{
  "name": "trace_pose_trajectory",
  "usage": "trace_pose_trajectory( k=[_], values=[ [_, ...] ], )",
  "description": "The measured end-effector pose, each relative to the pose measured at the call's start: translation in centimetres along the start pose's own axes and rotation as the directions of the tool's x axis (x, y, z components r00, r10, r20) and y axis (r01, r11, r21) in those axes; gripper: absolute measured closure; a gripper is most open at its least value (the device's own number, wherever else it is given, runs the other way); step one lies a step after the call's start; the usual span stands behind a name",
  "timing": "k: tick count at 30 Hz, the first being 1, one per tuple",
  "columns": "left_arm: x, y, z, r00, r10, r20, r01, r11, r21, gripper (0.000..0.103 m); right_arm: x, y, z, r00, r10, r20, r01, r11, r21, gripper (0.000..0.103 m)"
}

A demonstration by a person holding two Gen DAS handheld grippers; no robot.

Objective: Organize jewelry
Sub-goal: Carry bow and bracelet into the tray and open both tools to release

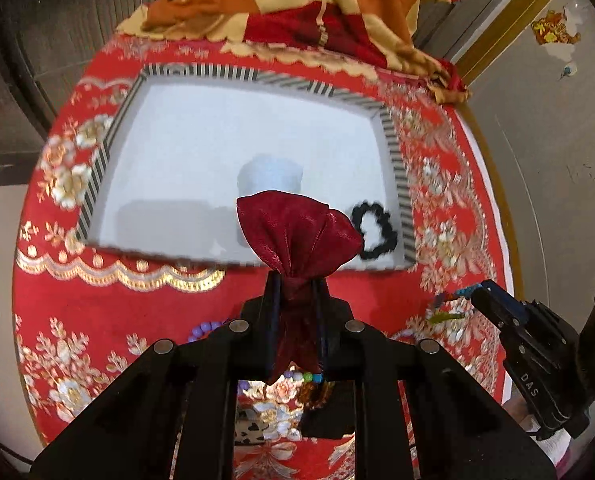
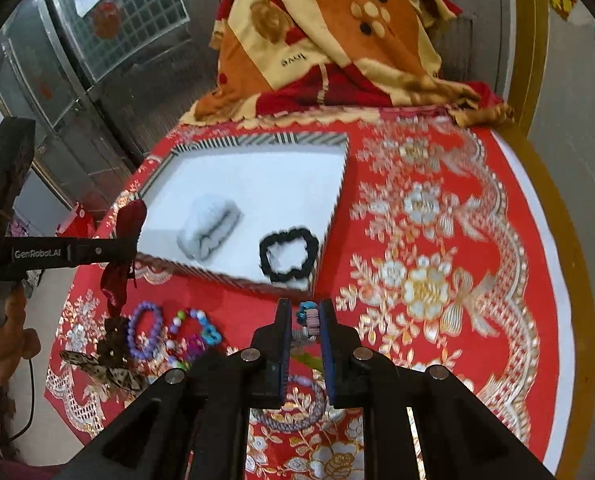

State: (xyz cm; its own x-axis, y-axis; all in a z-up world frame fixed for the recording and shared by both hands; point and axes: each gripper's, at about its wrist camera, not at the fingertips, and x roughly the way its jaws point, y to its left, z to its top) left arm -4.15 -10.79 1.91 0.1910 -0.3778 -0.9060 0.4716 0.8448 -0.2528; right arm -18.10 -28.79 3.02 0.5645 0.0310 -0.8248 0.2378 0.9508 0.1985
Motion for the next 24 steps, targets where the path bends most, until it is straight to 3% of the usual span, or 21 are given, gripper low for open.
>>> trace_pose_trajectory(
  k=[10,24],
  values=[
    [-0.7,0.1,3.6,0.999,0.024,0.047,-0.024,1.000,0.003,0.090,-0.3,1.4,4.1,0.999,-0.018,0.035,0.021,0.997,-0.074,0.090],
    [1.0,0.4,7.0,0.999,0.040,0.034,-0.040,0.999,-0.014,0.090,1.5,2.8,8.3,0.999,-0.007,0.039,0.012,0.991,-0.134,0.090]
  ],
)
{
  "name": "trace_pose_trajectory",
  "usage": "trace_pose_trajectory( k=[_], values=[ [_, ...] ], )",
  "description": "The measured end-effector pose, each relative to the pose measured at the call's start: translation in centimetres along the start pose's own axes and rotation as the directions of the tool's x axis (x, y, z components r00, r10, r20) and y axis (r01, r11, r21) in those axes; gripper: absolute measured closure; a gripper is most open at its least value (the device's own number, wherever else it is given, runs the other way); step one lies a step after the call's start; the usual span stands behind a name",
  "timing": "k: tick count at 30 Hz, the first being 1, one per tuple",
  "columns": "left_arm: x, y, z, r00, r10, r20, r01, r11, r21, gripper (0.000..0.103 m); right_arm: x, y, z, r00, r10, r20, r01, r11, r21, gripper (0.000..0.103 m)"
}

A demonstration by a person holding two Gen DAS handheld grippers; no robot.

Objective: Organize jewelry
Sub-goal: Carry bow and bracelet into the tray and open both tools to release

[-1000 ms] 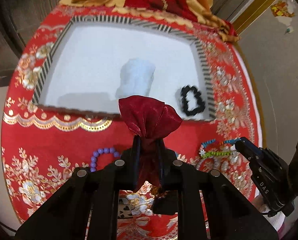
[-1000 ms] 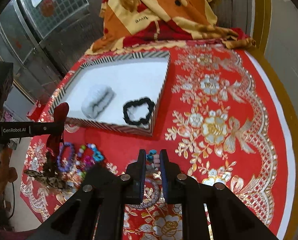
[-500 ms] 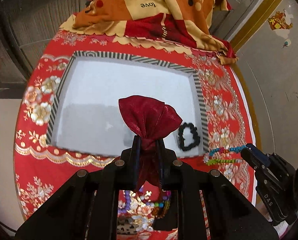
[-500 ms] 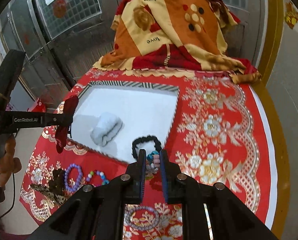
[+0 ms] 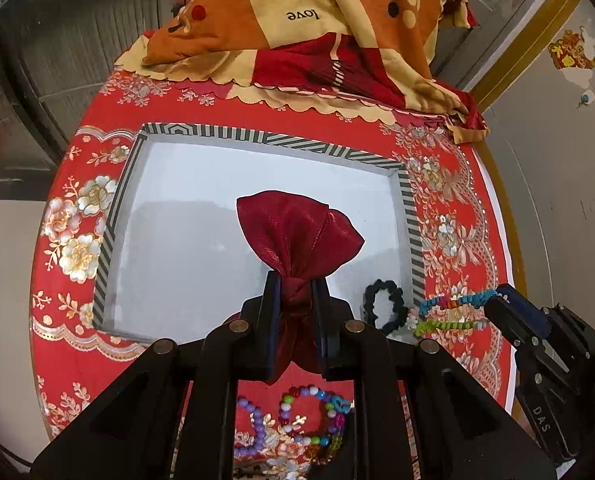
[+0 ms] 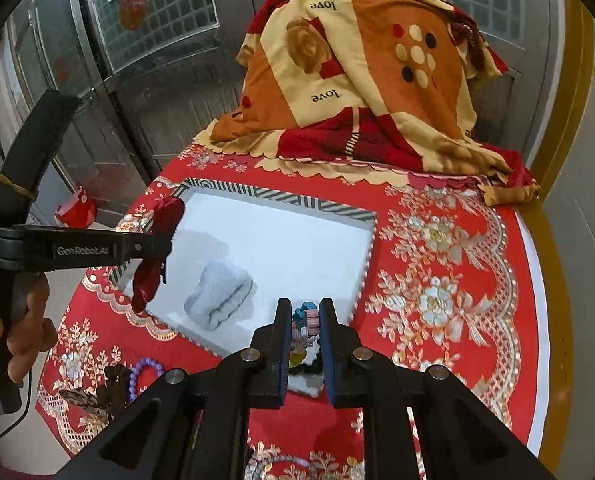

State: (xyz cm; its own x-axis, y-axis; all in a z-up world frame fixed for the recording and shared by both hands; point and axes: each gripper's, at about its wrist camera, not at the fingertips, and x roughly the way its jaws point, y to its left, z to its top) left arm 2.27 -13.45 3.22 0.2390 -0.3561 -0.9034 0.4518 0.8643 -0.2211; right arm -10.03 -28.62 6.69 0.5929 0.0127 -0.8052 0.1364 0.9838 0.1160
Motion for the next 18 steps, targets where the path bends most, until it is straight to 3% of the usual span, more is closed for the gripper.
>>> trace_pose_trajectory(
  k=[12,18],
  values=[
    [3.0,-0.6,3.6,0.999,-0.020,-0.029,0.019,0.999,-0.028,0.090,3.6,0.1,3.3,0.999,0.034,-0.026,-0.035,0.999,-0.023,0.090],
    [6.1,-1.2,5.4,0.997,-0.046,-0.069,0.043,0.998,-0.054,0.090,6.7,0.3,4.3,0.993,0.093,-0.069,-0.095,0.995,-0.027,0.090]
  ],
)
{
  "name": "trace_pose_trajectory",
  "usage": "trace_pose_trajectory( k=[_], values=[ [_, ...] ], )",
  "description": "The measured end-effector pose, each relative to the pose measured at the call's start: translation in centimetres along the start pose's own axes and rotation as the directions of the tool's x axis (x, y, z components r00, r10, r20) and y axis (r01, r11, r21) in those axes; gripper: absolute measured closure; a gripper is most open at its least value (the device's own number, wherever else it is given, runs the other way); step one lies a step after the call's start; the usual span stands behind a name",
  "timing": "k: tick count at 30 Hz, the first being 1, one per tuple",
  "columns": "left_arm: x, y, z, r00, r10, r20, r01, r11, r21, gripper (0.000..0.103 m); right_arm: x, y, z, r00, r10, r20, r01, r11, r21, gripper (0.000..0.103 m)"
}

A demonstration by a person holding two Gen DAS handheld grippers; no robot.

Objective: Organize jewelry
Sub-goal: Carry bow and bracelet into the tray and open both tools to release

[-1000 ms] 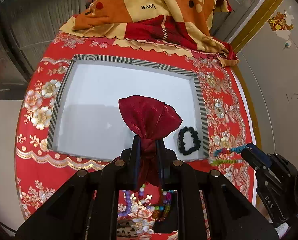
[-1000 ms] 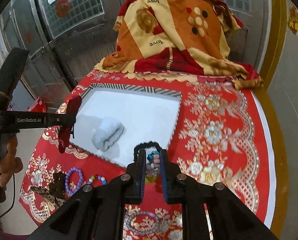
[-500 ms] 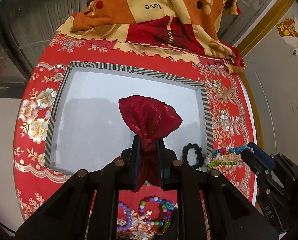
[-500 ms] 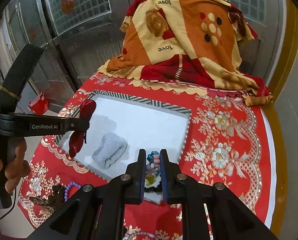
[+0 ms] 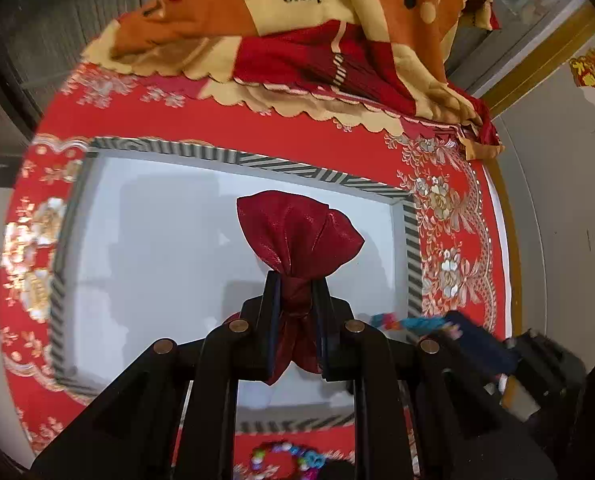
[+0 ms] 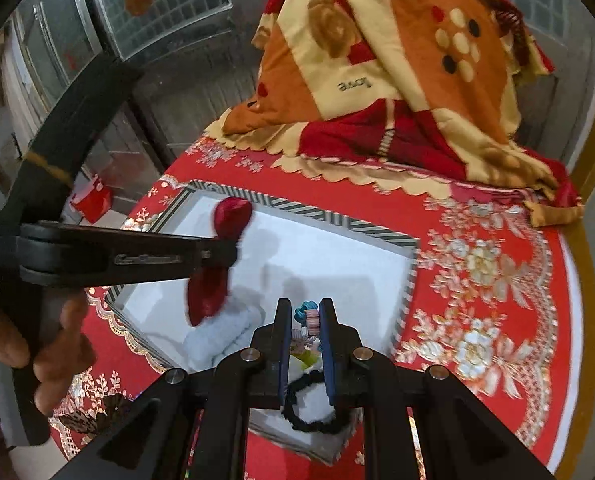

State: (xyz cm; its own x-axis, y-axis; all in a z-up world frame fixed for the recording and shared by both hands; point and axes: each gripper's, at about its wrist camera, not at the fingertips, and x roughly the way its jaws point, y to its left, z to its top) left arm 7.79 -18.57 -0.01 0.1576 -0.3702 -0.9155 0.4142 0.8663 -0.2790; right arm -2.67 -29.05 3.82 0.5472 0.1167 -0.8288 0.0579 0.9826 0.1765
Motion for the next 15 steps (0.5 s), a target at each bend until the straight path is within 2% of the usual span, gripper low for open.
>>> trace_pose_trajectory(
  k=[4,12,15],
  values=[
    [2.5,-0.3,1.0,0.998,-0.032,-0.047,0.031,0.999,-0.032,0.090,2.8,-1.1,0.4,0.999,0.003,-0.049,-0.003,1.000,-0.007,0.090],
    [6.3,-0.2,2.3,0.997,0.004,-0.082,-0.009,0.997,-0.070,0.089,7.7,-4.3,1.1,0.993,-0.032,-0.112,0.032,0.999,0.001,0.090],
    [7.1,0.3,2.5,0.996,-0.005,-0.095,-0.004,0.995,-0.100,0.089,8.8,-4.5,1.2,0.991,-0.046,-0.124,0.044,0.999,-0.017,0.090]
  ],
)
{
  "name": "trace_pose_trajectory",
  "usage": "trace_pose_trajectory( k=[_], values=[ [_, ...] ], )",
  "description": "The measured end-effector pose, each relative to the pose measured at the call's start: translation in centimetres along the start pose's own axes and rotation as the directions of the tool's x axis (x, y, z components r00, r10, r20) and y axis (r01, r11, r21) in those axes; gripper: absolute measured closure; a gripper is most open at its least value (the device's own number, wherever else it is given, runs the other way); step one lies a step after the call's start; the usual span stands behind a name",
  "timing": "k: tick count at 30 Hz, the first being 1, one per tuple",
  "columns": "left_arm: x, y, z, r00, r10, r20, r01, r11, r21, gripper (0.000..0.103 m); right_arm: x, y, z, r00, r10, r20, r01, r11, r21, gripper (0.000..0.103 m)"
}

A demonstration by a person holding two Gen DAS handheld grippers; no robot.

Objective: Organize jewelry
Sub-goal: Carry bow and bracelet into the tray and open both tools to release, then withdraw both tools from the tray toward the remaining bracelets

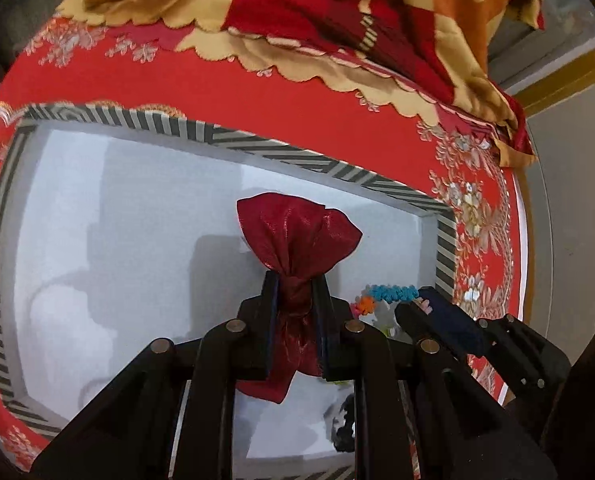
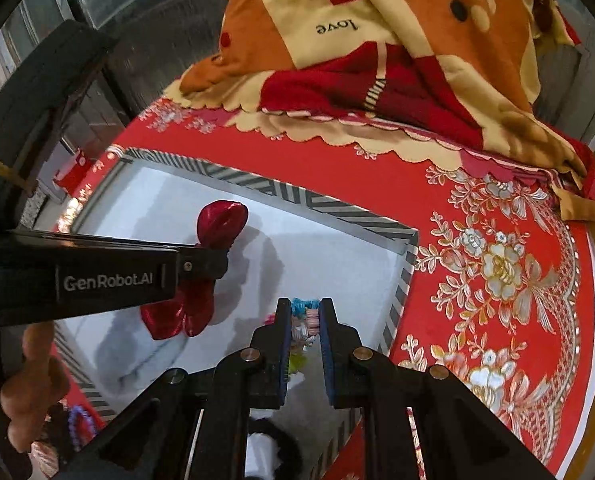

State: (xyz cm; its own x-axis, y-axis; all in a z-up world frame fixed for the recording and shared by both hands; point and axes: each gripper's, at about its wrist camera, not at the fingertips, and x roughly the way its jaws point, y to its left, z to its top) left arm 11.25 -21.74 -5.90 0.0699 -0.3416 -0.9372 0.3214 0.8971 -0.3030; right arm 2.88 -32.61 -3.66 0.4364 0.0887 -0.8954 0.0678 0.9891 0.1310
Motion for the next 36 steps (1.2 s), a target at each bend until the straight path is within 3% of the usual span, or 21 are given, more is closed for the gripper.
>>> trace_pose_trajectory(
  k=[3,7,8,10,17,22,29,31,36],
  values=[
    [0.4,0.3,0.1,1.000,-0.003,-0.002,0.003,1.000,-0.017,0.084,0.6,-0.3,0.0,1.000,0.012,0.007,-0.012,1.000,0.008,0.090],
    [0.7,1.2,0.3,1.000,-0.007,-0.007,0.007,0.999,-0.050,0.069,0.2,-0.7,-0.2,1.000,0.009,0.026,-0.010,1.000,0.022,0.087],
    [0.7,1.4,0.3,1.000,-0.011,-0.008,0.010,0.998,-0.061,0.066,-0.1,-0.8,-0.3,0.999,0.008,0.032,-0.009,1.000,0.030,0.085],
    [0.5,1.7,0.2,1.000,-0.013,-0.008,0.012,0.997,-0.073,0.063,-0.9,-1.0,-0.5,0.999,0.024,0.049,-0.026,0.998,0.049,0.069],
    [-3.2,1.0,-1.5,0.996,0.040,0.075,-0.041,0.999,0.011,0.062,-4.9,-0.3,-2.6,0.994,0.034,0.102,-0.045,0.994,0.105,0.069],
    [-6.4,1.0,-4.2,0.976,0.129,0.175,-0.141,0.989,0.055,0.062,-7.5,0.8,-4.7,0.991,-0.004,0.135,-0.016,0.990,0.143,0.068],
    [-9.8,1.9,-8.6,0.957,0.150,0.249,-0.169,0.984,0.056,0.062,-10.3,2.5,-7.9,0.989,-0.048,0.142,0.019,0.980,0.199,0.068],
    [-10.4,1.9,-9.8,0.953,0.150,0.263,-0.173,0.983,0.068,0.062,-10.9,3.1,-8.7,0.988,-0.060,0.141,0.031,0.978,0.205,0.062],
    [-11.6,2.2,-12.3,0.948,0.152,0.280,-0.183,0.979,0.088,0.062,-12.4,4.3,-10.7,0.987,-0.070,0.142,0.037,0.973,0.226,0.062]
  ],
)
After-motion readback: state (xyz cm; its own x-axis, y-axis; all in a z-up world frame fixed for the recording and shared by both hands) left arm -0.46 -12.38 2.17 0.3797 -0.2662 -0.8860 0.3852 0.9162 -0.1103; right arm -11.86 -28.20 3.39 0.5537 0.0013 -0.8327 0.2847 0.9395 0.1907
